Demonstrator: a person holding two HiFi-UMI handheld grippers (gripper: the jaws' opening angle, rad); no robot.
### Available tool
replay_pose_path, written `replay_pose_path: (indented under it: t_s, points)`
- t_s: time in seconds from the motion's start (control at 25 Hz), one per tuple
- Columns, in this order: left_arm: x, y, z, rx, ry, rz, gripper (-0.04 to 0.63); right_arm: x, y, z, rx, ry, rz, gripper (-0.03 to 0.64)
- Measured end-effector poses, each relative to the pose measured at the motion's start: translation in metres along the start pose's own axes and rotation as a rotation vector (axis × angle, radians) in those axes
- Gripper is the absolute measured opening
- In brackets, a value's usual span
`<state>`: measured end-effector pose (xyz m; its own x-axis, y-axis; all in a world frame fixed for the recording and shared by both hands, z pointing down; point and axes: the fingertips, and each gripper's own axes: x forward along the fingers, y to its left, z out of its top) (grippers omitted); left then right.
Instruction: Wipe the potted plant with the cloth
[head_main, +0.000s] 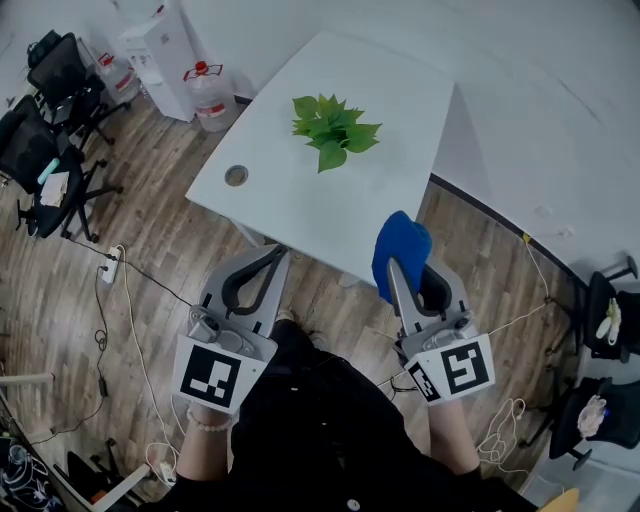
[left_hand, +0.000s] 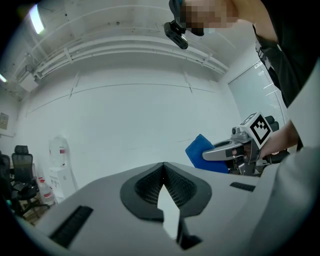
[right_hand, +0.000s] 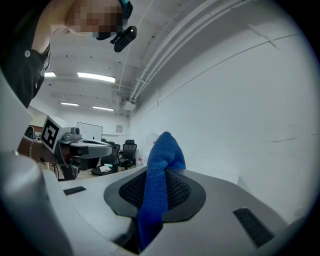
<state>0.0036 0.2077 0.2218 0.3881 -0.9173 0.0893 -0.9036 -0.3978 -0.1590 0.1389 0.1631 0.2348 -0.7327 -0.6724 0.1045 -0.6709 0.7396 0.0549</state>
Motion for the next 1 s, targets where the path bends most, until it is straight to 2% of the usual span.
replay_pose_path:
  t_s: [0.4,1.0]
  points:
    - [0.035,0.02,-0.008,-0.008,-0.003,-0.026,0.013,0.022,-0.022,-0.008,0.007,0.019,-0.037,0.095]
    - [0.13,0.1,-0.021,-0.024,0.0,-0.115,0.014,0.117,-0.073,-0.012,0.024,0.078,-0.124,0.095]
